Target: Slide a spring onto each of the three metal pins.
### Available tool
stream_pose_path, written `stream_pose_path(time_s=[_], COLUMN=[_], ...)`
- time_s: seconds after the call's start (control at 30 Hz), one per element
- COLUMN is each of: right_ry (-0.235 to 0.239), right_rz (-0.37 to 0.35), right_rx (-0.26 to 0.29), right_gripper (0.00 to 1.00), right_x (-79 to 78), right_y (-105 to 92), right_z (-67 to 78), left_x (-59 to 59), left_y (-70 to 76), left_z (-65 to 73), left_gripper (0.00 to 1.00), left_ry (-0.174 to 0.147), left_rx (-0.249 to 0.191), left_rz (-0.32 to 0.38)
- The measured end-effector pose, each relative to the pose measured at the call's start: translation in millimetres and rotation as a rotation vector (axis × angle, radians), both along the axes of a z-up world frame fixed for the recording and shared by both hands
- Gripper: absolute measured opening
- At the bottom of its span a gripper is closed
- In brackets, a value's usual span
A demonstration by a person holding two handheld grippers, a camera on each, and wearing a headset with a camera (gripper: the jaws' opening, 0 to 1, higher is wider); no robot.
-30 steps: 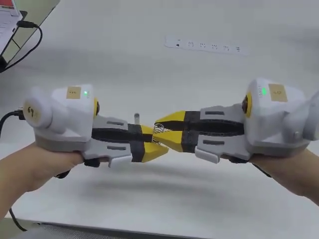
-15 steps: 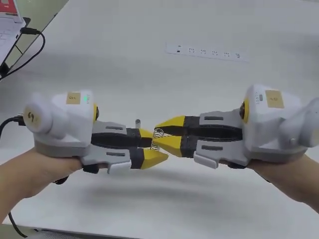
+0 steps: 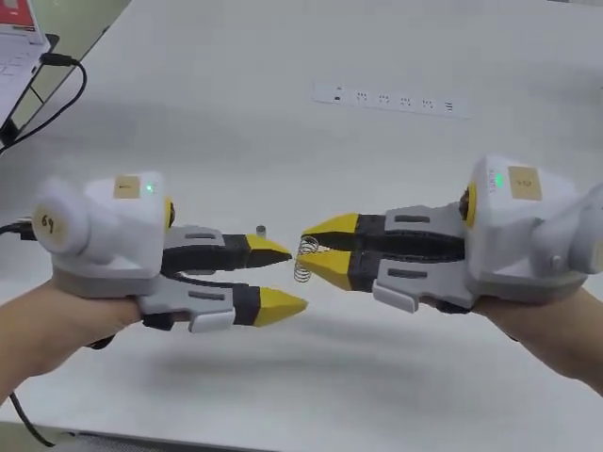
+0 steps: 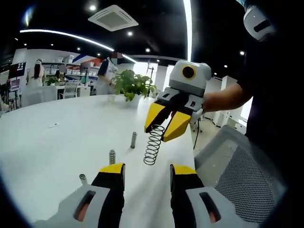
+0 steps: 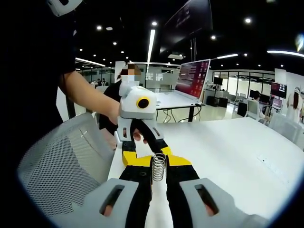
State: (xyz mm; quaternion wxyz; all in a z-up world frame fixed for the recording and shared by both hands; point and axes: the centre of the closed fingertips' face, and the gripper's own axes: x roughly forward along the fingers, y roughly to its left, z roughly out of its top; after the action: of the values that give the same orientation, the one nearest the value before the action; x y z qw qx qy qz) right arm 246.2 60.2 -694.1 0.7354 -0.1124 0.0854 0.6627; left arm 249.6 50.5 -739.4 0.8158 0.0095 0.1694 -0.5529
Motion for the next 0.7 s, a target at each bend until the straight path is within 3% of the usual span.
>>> stream_pose_path(time_s=[0.1,0.47,0.7], right_ry=[0.000,0.011,0.038], right_rz=[-0.004,-0.029,-0.043], right_rx=[-0.004,-0.016,-0.006], right_gripper=[0.08,0.08,0.08], right_x=[0.2,5.3,7.8], right_y=[-0.3,-5.5,-7.9], right_z=[-1.4,-7.5,-10.0], left_x=[1.6,9.4,15.0], left_y=[7.1,37.7,57.6], left_z=[-4.1,-2.3,-5.0], left_gripper=[0.36,0.55,0.67], left_ry=[-0.006,-0.019,-0.004], left_rx=[0.027,0.024,0.027], left_rz=[0.019,0.124,0.204])
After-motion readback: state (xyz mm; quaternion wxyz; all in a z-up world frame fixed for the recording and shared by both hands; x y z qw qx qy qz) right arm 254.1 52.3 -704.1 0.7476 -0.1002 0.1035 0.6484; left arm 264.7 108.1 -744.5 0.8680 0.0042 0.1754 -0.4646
